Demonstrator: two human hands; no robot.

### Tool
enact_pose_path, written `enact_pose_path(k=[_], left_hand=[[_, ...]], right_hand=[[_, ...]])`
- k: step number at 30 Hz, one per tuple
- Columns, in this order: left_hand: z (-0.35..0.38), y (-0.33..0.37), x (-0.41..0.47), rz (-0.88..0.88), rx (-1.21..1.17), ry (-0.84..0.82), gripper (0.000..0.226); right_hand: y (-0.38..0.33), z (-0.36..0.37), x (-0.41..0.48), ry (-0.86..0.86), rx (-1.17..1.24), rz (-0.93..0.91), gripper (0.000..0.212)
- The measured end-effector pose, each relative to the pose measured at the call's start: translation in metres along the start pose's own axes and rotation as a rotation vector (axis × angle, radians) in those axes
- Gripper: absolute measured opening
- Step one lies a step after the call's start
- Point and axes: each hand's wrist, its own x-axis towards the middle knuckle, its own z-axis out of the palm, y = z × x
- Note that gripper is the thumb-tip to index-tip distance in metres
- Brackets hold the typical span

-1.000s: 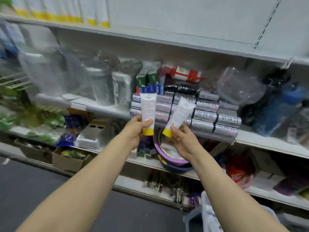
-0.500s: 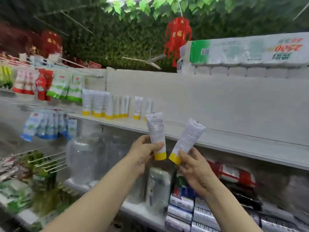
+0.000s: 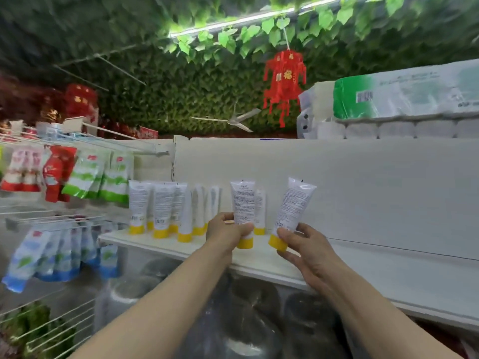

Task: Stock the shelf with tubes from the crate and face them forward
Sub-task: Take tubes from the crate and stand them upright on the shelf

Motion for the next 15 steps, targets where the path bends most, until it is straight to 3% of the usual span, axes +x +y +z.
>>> enact_pose_path(k=[9,15], left_hand=[[0.011,-0.027,0.126,-0.048,0.126,0.038,0.027],[0.011,-0.041,0.158,-0.116,0.171,0.020,0.035]], right_hand=[[0.023,0.036,0.095,0.238,-0.255,-0.038,0.031],[0.039,0.065,0.145,0.419,-0.528,-0.048,0.033]])
